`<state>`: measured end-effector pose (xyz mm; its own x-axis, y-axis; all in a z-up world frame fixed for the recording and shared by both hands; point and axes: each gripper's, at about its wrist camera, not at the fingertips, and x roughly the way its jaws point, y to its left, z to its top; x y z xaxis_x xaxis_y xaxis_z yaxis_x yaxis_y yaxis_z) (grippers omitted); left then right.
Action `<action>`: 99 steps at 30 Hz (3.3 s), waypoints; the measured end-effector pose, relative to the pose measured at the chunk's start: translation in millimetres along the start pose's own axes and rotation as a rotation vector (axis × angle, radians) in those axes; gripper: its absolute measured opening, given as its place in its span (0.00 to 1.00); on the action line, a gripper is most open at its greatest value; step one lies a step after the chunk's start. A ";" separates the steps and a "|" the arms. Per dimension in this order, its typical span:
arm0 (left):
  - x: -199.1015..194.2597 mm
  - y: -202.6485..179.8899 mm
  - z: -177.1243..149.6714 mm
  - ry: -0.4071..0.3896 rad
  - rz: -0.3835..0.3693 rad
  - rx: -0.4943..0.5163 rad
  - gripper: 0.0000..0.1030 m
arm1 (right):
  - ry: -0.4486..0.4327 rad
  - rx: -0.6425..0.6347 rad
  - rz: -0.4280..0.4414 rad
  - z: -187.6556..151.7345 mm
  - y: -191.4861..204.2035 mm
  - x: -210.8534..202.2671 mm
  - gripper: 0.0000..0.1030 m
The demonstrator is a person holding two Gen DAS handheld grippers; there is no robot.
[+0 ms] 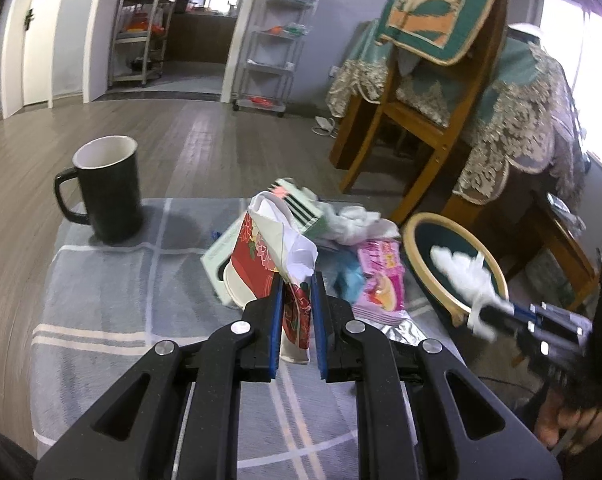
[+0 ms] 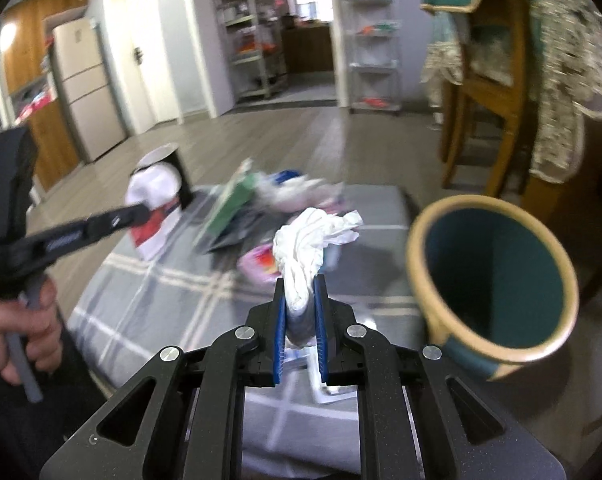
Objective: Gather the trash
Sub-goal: 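Carry the red cup and white tissue over the bin and release both, then grasp a white tissue with the left gripper while the right gripper grasps the pink wrapper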
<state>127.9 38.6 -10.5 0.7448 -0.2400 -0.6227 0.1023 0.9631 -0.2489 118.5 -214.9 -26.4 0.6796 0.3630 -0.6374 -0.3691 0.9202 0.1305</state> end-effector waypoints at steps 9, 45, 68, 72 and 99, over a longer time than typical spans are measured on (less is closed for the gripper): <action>15.9 -44.9 2.0 0.039 -0.057 0.084 0.12 | -0.047 0.134 -0.083 6.6 -45.6 -13.1 0.14; 173.3 -223.4 32.3 0.258 -0.407 0.280 0.13 | 0.044 0.320 -0.256 -5.2 -150.0 11.9 0.14; 191.1 -201.0 43.4 0.280 -0.421 0.171 0.17 | 0.093 0.380 -0.293 -7.8 -169.4 26.9 0.30; 184.7 -194.8 48.2 0.264 -0.416 0.174 0.22 | 0.088 0.379 -0.290 -7.8 -169.0 25.9 0.31; 116.8 -141.3 74.8 0.111 -0.340 0.178 0.63 | 0.037 0.476 -0.232 -11.2 -175.0 16.0 0.47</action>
<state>249.8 -116.4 7.5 0.5736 -0.5512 -0.6059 0.4510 0.8300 -0.3281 186.8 -371.8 -68.0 0.6835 0.1447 -0.7154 0.1228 0.9434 0.3081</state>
